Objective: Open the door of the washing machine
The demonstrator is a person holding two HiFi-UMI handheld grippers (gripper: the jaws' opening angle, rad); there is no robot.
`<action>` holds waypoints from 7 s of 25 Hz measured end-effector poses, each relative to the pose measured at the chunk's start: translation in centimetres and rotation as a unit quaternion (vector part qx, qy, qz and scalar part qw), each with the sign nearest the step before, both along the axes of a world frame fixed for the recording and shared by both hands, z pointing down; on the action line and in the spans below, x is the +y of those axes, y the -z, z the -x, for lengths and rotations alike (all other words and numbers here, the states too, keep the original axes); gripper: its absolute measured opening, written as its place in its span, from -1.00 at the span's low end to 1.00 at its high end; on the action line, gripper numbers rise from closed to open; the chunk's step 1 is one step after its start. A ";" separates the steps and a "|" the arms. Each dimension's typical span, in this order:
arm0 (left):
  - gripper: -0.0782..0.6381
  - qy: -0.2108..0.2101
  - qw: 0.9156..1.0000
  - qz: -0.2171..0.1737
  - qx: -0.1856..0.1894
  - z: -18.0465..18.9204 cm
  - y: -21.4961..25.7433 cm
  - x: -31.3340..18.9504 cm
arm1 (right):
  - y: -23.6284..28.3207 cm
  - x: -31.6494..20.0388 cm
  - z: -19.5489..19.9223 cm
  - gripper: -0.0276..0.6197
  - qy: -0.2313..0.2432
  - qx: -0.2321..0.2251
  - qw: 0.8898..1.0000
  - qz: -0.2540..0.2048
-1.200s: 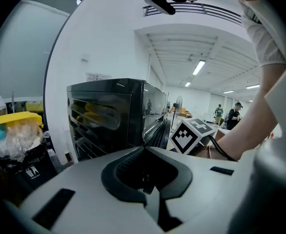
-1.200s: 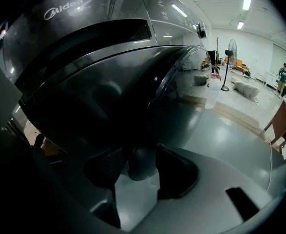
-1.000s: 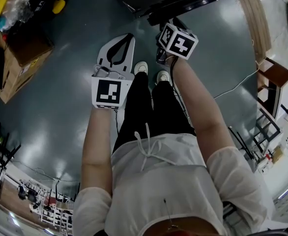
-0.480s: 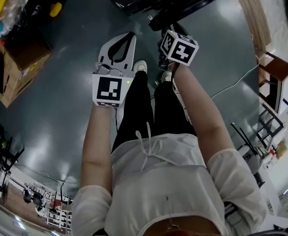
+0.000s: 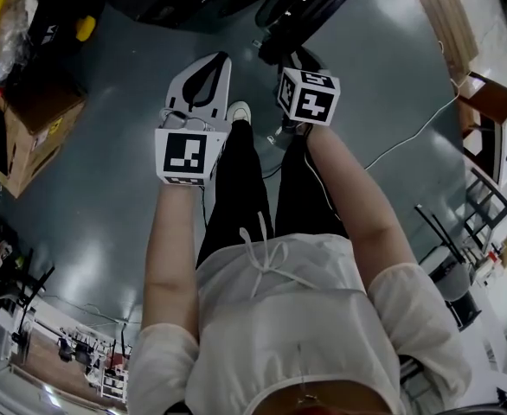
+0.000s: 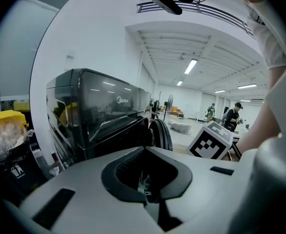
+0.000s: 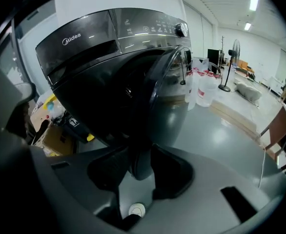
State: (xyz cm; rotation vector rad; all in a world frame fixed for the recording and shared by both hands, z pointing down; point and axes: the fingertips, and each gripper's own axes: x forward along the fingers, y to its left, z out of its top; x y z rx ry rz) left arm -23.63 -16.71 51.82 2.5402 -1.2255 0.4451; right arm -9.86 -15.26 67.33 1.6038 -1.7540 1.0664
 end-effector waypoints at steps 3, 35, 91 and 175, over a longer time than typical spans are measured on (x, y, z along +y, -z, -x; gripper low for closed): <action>-0.72 0.005 1.000 0.001 0.002 -2.3 0.2 1.0 | 0.0 1.3 -2.1 -0.52 0.014 0.001 1.000 0.002; -0.72 -0.023 1.000 0.008 -0.010 -27.8 -0.2 6.1 | 0.1 7.6 -32.6 -0.68 0.083 0.074 0.993 0.040; -0.72 0.114 0.993 -0.002 0.014 -50.9 0.1 1.3 | 0.4 -7.8 -58.5 -0.53 0.274 0.108 0.955 0.041; -0.72 0.315 0.933 -0.170 -0.045 -27.7 34.0 12.4 | 50.4 1.7 -30.3 -0.92 0.435 -0.103 0.753 -0.483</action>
